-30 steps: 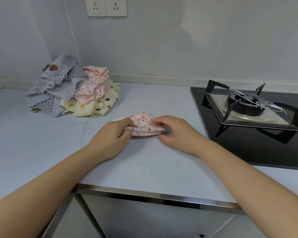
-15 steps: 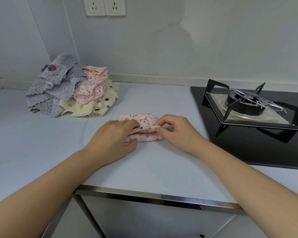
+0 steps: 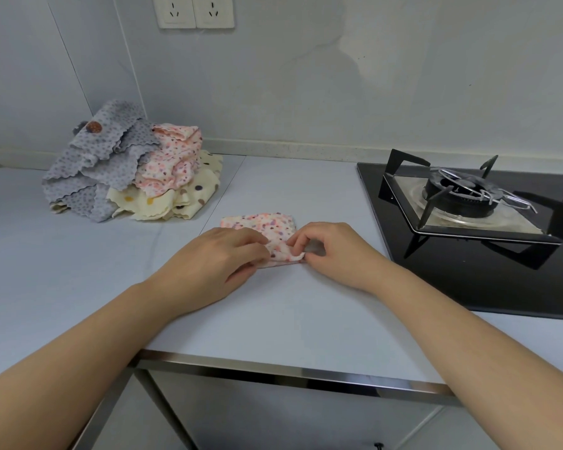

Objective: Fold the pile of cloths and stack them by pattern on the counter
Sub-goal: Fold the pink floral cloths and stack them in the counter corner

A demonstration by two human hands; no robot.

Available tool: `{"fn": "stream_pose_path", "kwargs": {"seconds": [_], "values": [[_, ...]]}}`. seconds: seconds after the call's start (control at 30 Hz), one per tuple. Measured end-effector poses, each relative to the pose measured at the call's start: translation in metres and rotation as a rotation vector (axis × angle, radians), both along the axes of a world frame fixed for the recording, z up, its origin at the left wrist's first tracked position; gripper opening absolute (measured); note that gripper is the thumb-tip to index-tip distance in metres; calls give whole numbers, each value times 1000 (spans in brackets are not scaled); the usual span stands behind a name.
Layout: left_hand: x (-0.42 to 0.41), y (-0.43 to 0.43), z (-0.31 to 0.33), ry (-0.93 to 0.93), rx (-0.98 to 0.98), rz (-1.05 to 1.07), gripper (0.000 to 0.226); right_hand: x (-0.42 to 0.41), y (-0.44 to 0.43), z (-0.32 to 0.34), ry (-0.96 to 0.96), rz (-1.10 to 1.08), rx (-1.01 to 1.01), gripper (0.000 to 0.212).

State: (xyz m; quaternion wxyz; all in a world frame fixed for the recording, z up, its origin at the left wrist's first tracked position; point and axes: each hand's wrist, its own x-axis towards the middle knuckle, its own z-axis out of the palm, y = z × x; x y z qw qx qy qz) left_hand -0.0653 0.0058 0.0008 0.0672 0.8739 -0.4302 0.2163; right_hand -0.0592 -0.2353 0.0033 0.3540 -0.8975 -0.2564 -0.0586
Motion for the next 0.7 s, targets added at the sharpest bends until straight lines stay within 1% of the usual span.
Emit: {"fn": "stream_pose_path", "kwargs": {"seconds": [0.07,0.13,0.17,0.23,0.3,0.33,0.4,0.47,0.53,0.6,0.63,0.67,0.7], "values": [[-3,-1,2,51,-21,32,25,-1,0,1,8,-11,-33,27],[-3,-1,1,82,-57,92,33,1,0,1,-18,-6,-116,33],[-2,-2,0,69,-67,113,32,1,1,2,-22,11,-153,41],[1,-4,-4,19,-87,146,24,0,1,3,3,58,-181,52],[3,-6,-7,8,-127,191,17,-3,2,4,17,77,-177,57],[4,-6,-7,27,-169,207,18,-4,2,3,9,76,-167,56],[4,-5,-8,120,-312,235,18,-4,3,1,-38,70,-155,53],[5,-3,-6,280,-475,266,19,-3,5,0,-81,58,-161,51],[7,-2,-3,422,-599,288,28,-3,8,0,-135,52,-143,43],[7,-3,0,485,-654,276,30,-4,12,0,-209,41,-27,23],[6,-3,1,514,-672,250,25,-7,14,1,-199,26,64,13],[3,-4,3,550,-691,208,20,-10,15,4,-155,10,157,8],[-1,-4,5,575,-697,153,22,-12,16,6,-88,-1,239,8]]}}
